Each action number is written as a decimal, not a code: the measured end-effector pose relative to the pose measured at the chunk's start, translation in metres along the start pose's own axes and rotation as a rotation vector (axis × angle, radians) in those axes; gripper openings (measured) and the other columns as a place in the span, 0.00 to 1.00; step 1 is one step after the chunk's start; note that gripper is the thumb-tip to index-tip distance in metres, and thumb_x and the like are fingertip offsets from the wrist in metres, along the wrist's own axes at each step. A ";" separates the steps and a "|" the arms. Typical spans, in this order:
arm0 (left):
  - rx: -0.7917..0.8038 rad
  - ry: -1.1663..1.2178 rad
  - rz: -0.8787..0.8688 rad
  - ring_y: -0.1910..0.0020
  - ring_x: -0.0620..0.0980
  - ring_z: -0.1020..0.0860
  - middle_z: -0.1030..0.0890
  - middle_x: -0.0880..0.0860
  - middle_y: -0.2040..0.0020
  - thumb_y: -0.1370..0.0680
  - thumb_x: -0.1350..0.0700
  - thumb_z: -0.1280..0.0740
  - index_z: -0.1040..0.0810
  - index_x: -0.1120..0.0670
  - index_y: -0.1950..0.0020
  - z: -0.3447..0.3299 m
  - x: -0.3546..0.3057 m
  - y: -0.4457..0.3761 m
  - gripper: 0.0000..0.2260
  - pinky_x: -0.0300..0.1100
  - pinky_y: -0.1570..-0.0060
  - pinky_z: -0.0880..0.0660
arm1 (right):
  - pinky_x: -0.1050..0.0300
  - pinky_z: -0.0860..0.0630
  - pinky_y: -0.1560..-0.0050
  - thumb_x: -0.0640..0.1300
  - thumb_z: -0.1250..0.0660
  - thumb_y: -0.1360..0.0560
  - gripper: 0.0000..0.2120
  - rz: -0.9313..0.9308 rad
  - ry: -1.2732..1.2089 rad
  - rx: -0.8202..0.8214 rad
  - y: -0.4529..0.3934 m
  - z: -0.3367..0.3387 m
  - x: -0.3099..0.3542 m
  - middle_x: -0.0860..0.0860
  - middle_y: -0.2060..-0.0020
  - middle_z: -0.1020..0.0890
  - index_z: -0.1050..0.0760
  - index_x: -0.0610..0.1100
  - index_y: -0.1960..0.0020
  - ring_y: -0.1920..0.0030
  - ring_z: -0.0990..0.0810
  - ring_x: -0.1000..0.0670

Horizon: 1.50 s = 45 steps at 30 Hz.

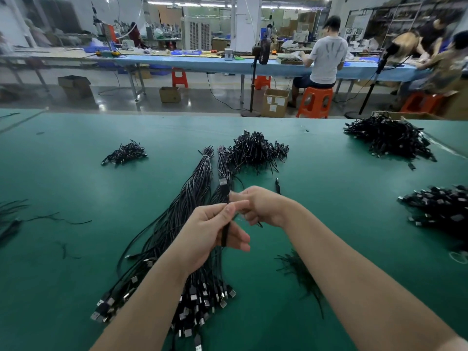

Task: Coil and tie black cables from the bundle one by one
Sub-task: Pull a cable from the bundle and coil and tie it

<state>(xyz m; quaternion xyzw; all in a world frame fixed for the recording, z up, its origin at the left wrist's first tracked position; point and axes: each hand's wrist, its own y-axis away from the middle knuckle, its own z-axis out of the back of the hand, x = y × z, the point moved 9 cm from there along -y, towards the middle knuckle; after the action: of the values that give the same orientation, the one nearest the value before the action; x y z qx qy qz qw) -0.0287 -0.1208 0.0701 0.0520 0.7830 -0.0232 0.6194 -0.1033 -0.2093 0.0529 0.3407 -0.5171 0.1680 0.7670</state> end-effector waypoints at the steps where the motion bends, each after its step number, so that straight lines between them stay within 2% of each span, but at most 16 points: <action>1: -0.030 -0.004 0.008 0.66 0.60 0.16 0.17 0.67 0.62 0.18 0.53 0.39 0.16 0.53 0.40 0.003 0.003 -0.001 0.14 0.46 0.63 0.18 | 0.61 0.42 0.74 0.57 0.38 0.19 0.20 -0.021 -0.071 -0.008 0.000 0.002 0.005 0.58 0.77 0.31 0.31 0.46 0.64 0.75 0.43 0.54; 3: -0.081 -0.002 0.021 0.68 0.59 0.17 0.17 0.66 0.63 0.16 0.54 0.40 0.17 0.56 0.38 0.009 0.008 -0.004 0.14 0.45 0.65 0.19 | 0.63 0.45 0.77 0.58 0.40 0.18 0.21 -0.069 -0.141 -0.036 0.000 0.007 0.012 0.56 0.78 0.36 0.32 0.46 0.64 0.78 0.44 0.56; 6: -0.125 -0.013 0.029 0.68 0.58 0.16 0.16 0.65 0.59 0.15 0.54 0.41 0.19 0.57 0.38 0.014 0.013 -0.007 0.14 0.46 0.64 0.18 | 0.64 0.48 0.77 0.55 0.42 0.16 0.19 -0.081 -0.147 -0.023 0.007 0.006 0.022 0.55 0.76 0.40 0.31 0.45 0.62 0.78 0.45 0.57; 12: -0.241 -0.028 0.016 0.67 0.56 0.16 0.14 0.61 0.55 0.18 0.48 0.36 0.17 0.52 0.41 0.026 0.016 -0.013 0.12 0.46 0.63 0.18 | 0.60 0.48 0.72 0.49 0.42 0.15 0.15 0.048 0.024 0.013 0.030 -0.007 0.049 0.56 0.76 0.38 0.26 0.41 0.56 0.76 0.44 0.55; 14: -0.280 -0.002 0.000 0.66 0.57 0.16 0.14 0.62 0.55 0.18 0.48 0.36 0.15 0.53 0.45 0.031 0.015 -0.014 0.13 0.46 0.62 0.18 | 0.59 0.48 0.71 0.48 0.42 0.15 0.16 0.073 0.049 0.024 0.034 -0.015 0.053 0.55 0.76 0.38 0.25 0.42 0.58 0.75 0.44 0.55; 17: -0.383 0.039 -0.027 0.64 0.58 0.15 0.14 0.59 0.55 0.17 0.50 0.37 0.16 0.53 0.43 0.043 0.010 -0.015 0.13 0.46 0.62 0.18 | 0.60 0.48 0.72 0.48 0.42 0.15 0.16 0.099 0.041 0.015 0.038 -0.022 0.053 0.55 0.76 0.38 0.27 0.44 0.60 0.76 0.44 0.55; 22: -0.525 0.087 -0.071 0.54 0.60 0.14 0.13 0.57 0.51 0.16 0.52 0.37 0.17 0.51 0.40 0.057 0.001 -0.018 0.11 0.51 0.51 0.18 | 0.60 0.47 0.72 0.47 0.41 0.15 0.17 0.125 0.039 -0.031 0.035 -0.027 0.043 0.55 0.75 0.36 0.25 0.45 0.61 0.75 0.42 0.55; 27: -0.596 0.250 -0.106 0.52 0.53 0.14 0.13 0.53 0.51 0.15 0.54 0.40 0.22 0.57 0.36 0.061 -0.007 -0.016 0.13 0.42 0.62 0.18 | 0.62 0.44 0.75 0.47 0.40 0.16 0.16 0.145 0.073 0.041 0.037 -0.035 0.034 0.52 0.73 0.31 0.22 0.42 0.57 0.77 0.39 0.55; 32: -0.545 0.426 -0.129 0.51 0.60 0.14 0.14 0.58 0.49 0.14 0.55 0.41 0.23 0.60 0.38 0.051 -0.014 -0.017 0.12 0.52 0.58 0.16 | 0.63 0.44 0.75 0.46 0.41 0.16 0.16 0.137 0.028 0.066 0.037 -0.042 0.019 0.52 0.74 0.31 0.23 0.41 0.58 0.77 0.39 0.55; 39: -0.534 0.496 -0.149 0.53 0.61 0.14 0.14 0.59 0.49 0.14 0.56 0.42 0.24 0.62 0.37 0.043 -0.016 -0.014 0.13 0.47 0.62 0.17 | 0.63 0.46 0.76 0.46 0.40 0.16 0.16 0.132 -0.104 0.065 0.038 -0.037 0.008 0.52 0.74 0.31 0.23 0.41 0.59 0.77 0.41 0.55; 45: -0.490 0.552 -0.147 0.51 0.61 0.14 0.14 0.62 0.52 0.14 0.56 0.44 0.25 0.63 0.36 0.033 -0.016 -0.018 0.14 0.50 0.59 0.17 | 0.62 0.48 0.74 0.47 0.38 0.17 0.15 0.120 -0.111 0.087 0.039 -0.036 0.005 0.52 0.74 0.31 0.22 0.41 0.59 0.77 0.42 0.55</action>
<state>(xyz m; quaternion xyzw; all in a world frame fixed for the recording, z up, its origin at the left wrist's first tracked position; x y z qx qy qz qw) 0.0051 -0.1424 0.0772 -0.1498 0.9044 0.1353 0.3759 -0.1006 -0.1567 0.0631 0.3509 -0.5704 0.2169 0.7102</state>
